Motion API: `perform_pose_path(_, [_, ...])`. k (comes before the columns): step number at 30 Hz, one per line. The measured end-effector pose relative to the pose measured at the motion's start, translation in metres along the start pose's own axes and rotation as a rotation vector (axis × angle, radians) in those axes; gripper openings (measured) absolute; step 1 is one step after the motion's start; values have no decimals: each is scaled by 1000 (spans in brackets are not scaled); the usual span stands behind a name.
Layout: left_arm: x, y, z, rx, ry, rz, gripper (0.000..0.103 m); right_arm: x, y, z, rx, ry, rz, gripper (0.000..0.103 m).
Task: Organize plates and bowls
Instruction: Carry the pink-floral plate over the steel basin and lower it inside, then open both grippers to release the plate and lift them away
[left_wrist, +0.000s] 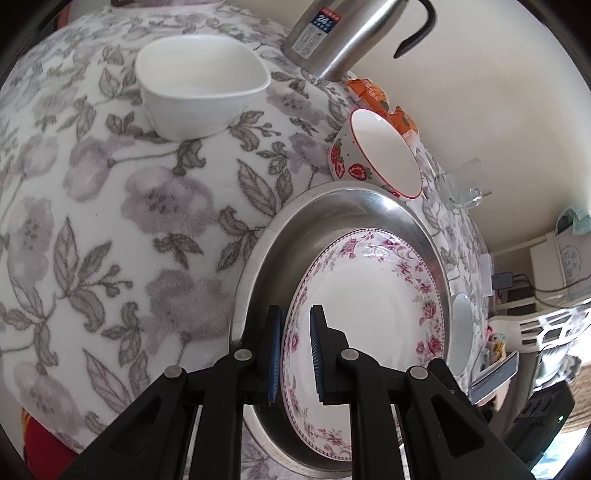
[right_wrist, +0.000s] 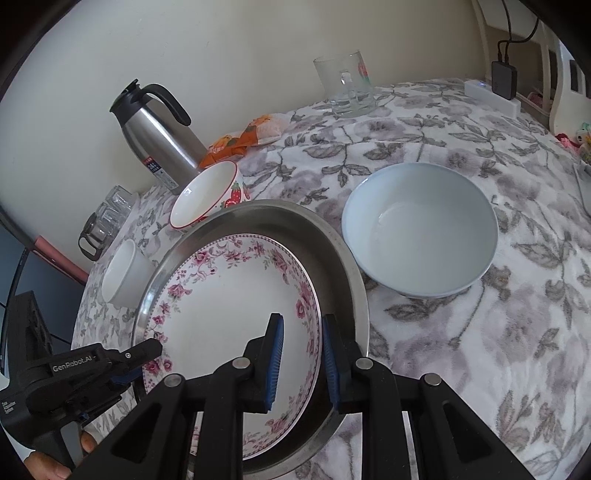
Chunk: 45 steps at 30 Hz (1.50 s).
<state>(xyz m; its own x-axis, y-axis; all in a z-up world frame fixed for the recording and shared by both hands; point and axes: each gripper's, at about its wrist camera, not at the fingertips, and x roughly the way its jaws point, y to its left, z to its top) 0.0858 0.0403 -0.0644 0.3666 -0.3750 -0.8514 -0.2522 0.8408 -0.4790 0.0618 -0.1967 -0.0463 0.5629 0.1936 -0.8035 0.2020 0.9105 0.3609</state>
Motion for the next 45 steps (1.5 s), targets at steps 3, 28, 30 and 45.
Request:
perform_pose_path(3, [-1, -1, 0, 9, 3, 2, 14, -5, -5, 1, 25, -10, 9, 23])
perform_pose_path(28, [0, -4, 7, 0, -21, -37, 19, 2, 2, 2, -2, -3, 10, 26])
perform_pose_path(30, [1, -4, 8, 2, -24, -34, 19, 3, 3, 2, -11, -5, 9, 26])
perform_pose_path(45, [-14, -15, 7, 77, -84, 14, 24, -5, 2, -1, -25, -24, 14, 26])
